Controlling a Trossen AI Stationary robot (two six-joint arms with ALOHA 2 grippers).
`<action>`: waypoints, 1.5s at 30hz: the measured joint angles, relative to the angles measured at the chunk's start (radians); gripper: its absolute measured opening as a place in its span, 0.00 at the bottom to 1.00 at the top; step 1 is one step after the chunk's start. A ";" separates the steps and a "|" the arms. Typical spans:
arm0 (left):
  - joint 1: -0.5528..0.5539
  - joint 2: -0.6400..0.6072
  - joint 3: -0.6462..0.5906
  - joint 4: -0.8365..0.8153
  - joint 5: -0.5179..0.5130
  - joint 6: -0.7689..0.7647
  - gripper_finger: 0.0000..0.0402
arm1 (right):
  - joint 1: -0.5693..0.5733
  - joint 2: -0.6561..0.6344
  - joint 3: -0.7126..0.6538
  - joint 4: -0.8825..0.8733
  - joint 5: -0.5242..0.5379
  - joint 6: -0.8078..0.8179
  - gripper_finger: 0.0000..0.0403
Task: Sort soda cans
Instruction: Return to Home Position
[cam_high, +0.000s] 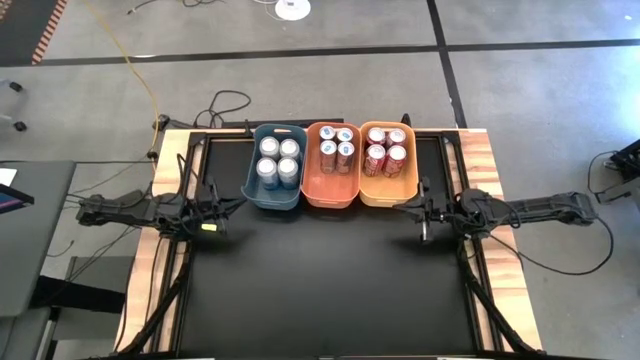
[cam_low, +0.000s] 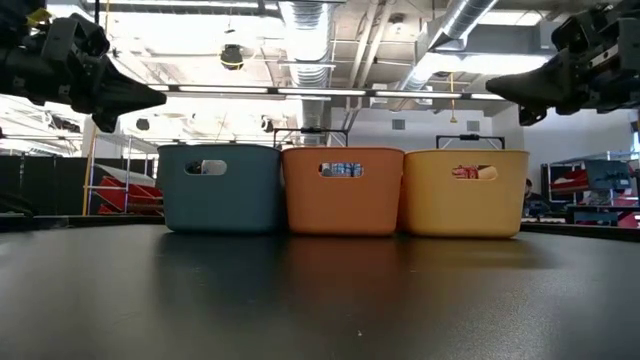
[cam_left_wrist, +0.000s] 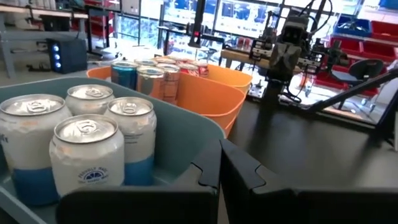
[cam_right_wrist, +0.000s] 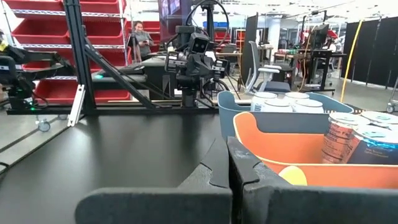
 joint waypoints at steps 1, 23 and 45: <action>-0.001 0.000 0.000 -0.001 0.005 0.000 0.00 | 0.000 -0.007 0.000 -0.006 0.000 -0.001 0.00; -0.002 0.004 -0.063 0.173 0.182 0.160 0.00 | 0.094 -0.176 -0.003 -0.162 0.005 -0.042 0.00; 0.034 0.019 -0.063 0.174 0.192 0.206 0.00 | 0.034 -0.311 -0.005 -0.300 -0.003 0.029 0.00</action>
